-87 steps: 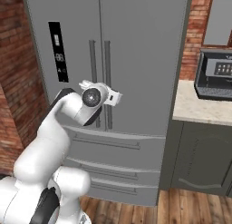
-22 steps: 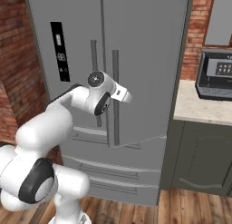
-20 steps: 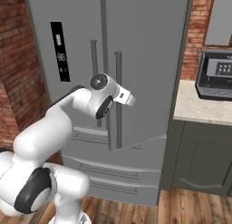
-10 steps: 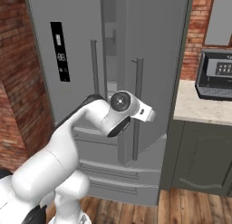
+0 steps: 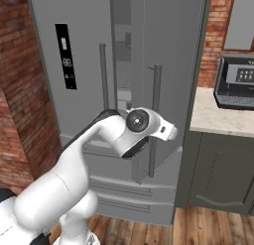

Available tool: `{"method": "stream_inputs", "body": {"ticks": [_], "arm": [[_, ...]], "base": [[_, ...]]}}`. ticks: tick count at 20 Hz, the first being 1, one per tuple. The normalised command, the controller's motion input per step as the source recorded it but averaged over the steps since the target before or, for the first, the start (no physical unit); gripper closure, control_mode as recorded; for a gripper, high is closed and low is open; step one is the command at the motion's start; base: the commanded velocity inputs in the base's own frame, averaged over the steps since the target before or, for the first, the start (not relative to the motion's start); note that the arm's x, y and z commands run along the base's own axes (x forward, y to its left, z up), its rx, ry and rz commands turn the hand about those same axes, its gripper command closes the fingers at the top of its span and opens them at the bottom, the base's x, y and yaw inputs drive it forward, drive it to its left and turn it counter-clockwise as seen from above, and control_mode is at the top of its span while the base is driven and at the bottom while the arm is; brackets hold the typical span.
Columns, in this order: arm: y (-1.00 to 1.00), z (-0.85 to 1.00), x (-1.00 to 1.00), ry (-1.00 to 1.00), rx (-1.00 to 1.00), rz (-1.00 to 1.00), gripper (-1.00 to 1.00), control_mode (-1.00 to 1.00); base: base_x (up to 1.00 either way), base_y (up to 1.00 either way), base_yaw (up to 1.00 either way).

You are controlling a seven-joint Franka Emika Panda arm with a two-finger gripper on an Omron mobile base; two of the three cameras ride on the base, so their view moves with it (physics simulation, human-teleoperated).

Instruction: Place one of the steaks on the plate and the other in the bowl. Then place the bowl in the fridge.

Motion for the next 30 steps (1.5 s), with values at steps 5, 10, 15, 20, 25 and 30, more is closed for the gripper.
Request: {"method": "stream_inputs", "body": {"ticks": [5,10,15,20,25,30], "arm": [[-0.61,0.06,-0.48,-0.01,0.00,-0.21,-1.00,-1.00],[0.13,0.38,-1.00,-0.10,-0.02,-0.07,-1.00,-1.00],[0.86,0.39,-0.83,-0.04,-0.17,0.00,-1.00,-1.00],[1.00,0.41,-0.29,0.06,-0.26,0.00,-1.00,-1.00],[0.92,0.57,-0.32,0.14,-0.37,0.00,-1.00,-1.00],[0.72,0.50,-0.22,0.18,-0.35,0.00,-1.00,-1.00]], "base": [[0.00,0.00,0.00],[0.00,0.00,0.00],[0.00,0.00,0.00],[0.00,0.00,0.00],[0.00,0.00,0.00],[0.00,0.00,0.00]]}}
